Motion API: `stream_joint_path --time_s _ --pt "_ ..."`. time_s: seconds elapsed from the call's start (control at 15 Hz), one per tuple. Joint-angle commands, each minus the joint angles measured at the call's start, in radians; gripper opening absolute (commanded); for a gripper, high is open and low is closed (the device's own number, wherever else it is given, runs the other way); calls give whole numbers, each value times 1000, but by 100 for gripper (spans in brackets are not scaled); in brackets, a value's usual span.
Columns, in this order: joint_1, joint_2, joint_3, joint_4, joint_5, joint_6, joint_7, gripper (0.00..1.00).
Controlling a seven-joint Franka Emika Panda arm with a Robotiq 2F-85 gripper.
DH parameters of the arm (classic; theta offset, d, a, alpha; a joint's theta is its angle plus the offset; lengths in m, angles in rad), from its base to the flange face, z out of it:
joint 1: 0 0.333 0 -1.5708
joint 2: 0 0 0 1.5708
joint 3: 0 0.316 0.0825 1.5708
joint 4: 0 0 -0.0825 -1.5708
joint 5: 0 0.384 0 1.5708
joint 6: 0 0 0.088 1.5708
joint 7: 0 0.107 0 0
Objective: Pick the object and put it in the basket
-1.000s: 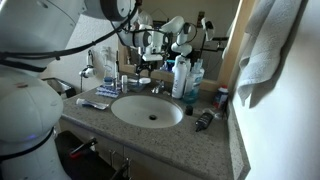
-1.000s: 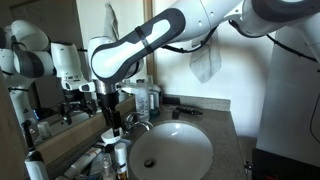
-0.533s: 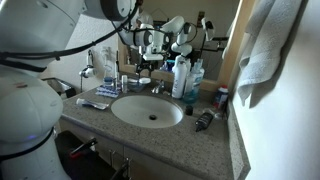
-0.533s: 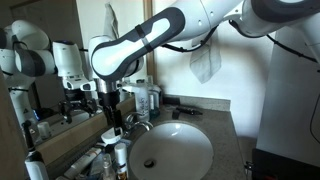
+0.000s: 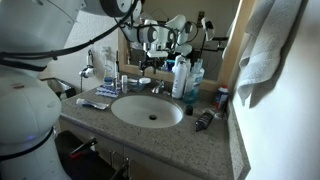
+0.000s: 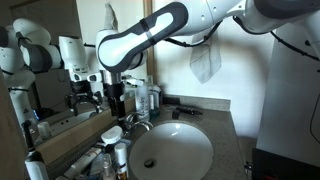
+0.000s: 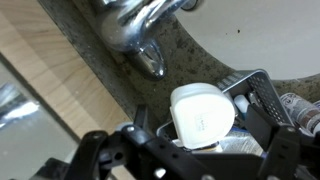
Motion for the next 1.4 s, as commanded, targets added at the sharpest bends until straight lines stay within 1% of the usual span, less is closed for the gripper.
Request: stream_joint_path --time_s 0.0,0.2,0.47,0.67,0.93,1.33 --pt "-30 -81 -22 -73 32 16 30 100" --pt "-64 -151 -45 -149 61 41 65 100" --pt "-107 -274 -70 -295 121 80 120 100" --pt "-125 -369 -72 -400 188 86 97 100" --pt "-119 -474 -85 -493 274 78 95 100" --pt "-100 -624 -129 -610 270 116 216 100"
